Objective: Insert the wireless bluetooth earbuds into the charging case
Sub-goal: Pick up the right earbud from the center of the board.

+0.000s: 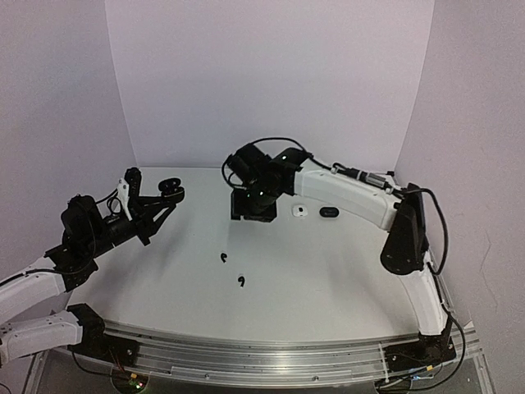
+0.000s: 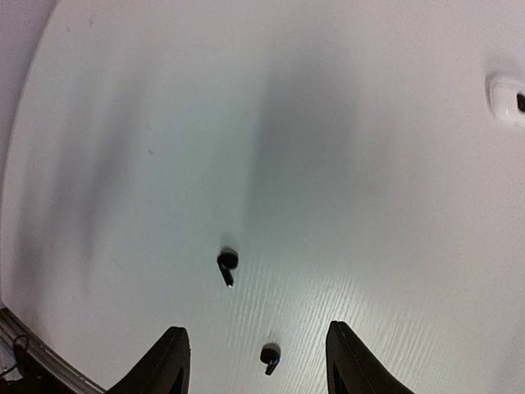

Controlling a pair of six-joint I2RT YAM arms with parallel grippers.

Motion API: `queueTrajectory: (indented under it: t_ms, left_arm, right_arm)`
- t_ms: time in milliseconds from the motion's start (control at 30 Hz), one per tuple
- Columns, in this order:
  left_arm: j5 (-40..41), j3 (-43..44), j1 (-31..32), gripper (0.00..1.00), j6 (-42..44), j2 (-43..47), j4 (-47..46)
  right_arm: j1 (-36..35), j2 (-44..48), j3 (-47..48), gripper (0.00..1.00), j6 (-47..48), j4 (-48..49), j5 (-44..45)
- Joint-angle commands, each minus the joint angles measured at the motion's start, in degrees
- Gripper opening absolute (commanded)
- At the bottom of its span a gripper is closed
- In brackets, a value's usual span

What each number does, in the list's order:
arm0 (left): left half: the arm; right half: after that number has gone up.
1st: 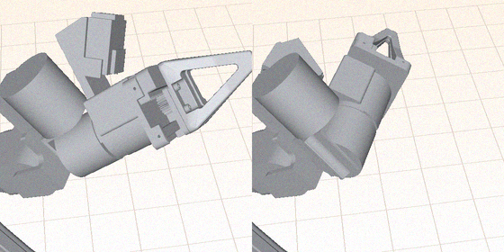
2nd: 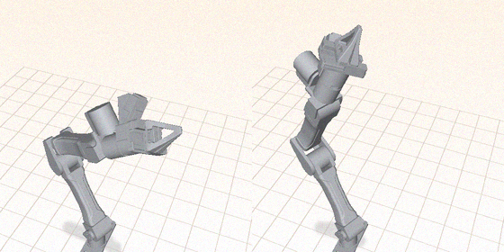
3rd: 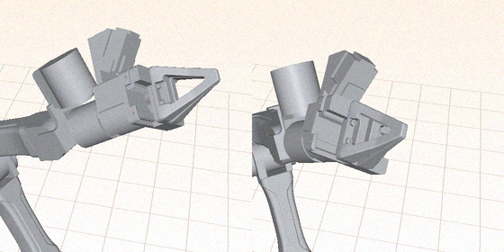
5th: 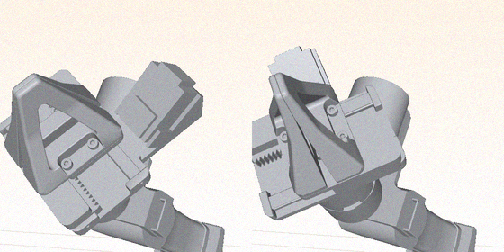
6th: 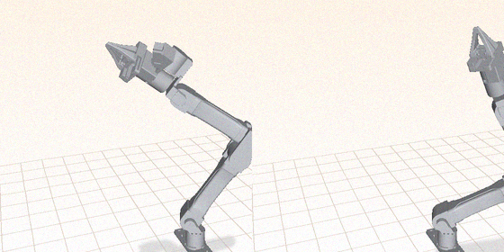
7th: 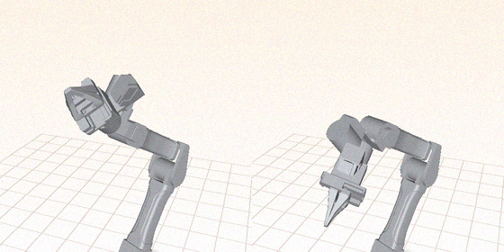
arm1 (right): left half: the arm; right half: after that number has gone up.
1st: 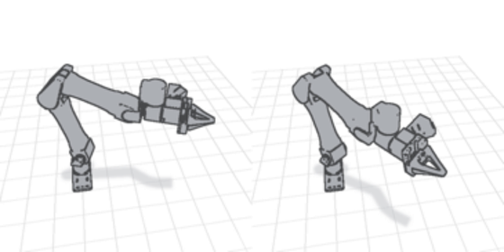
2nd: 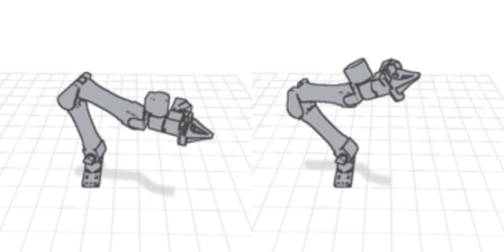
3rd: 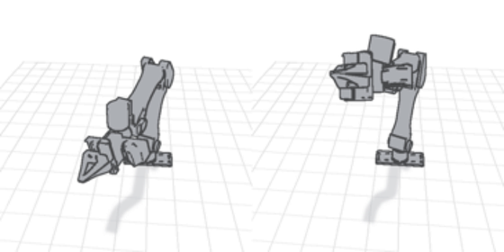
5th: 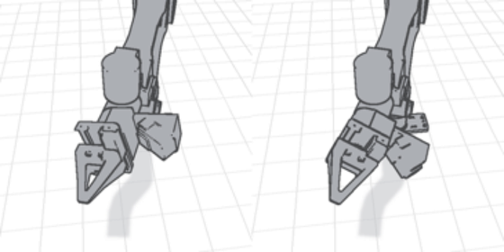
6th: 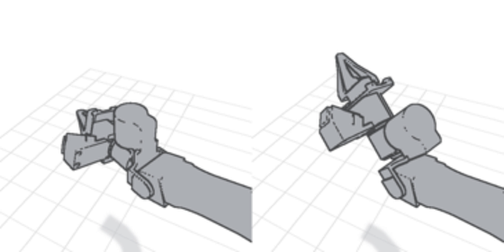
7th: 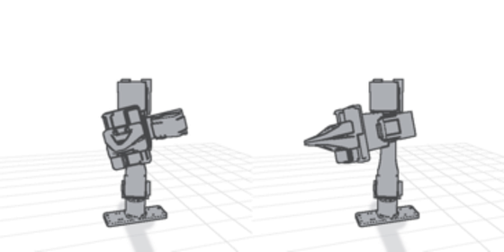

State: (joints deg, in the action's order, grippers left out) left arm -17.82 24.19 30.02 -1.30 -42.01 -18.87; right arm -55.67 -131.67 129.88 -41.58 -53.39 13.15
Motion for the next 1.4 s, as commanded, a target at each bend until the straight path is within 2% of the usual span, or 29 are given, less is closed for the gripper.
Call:
queueTrajectory:
  t_ms: [0, 300, 500, 767, 900, 1367]
  left_arm:
    - [3.1, -1.4, 0.2, 0.00, 0.4, 2.9, -4.8]
    - [2.6, -2.2, 0.2, 0.00, -0.5, 2.7, -4.7]
    - [2.4, -1.8, 0.2, 0.00, -0.6, 2.6, -4.1]
    - [2.1, -1.4, 0.2, 0.00, -0.5, 2.8, -3.3]
    - [1.9, -1.4, 0.2, 0.00, -0.7, 3.0, -3.3]
    - [1.7, -1.3, 0.2, 0.00, -0.7, 2.6, -3.3]
  right_arm:
    - [-3.7, -5.6, 3.4, 0.56, -6.1, -11.8, 1.2]
    - [-7.8, -13.6, 6.2, 0.56, -8.8, -11.4, 0.5]
    - [-8.0, -16.0, 5.7, 0.47, -7.9, -11.3, 2.0]
    - [-8.0, -17.1, 5.9, 0.40, -7.2, -10.2, 1.9]
    - [-8.1, -16.8, 4.9, 0.33, -6.7, -10.2, 2.3]
    - [-9.6, -16.9, 3.6, 0.27, -5.6, -11.5, 2.9]
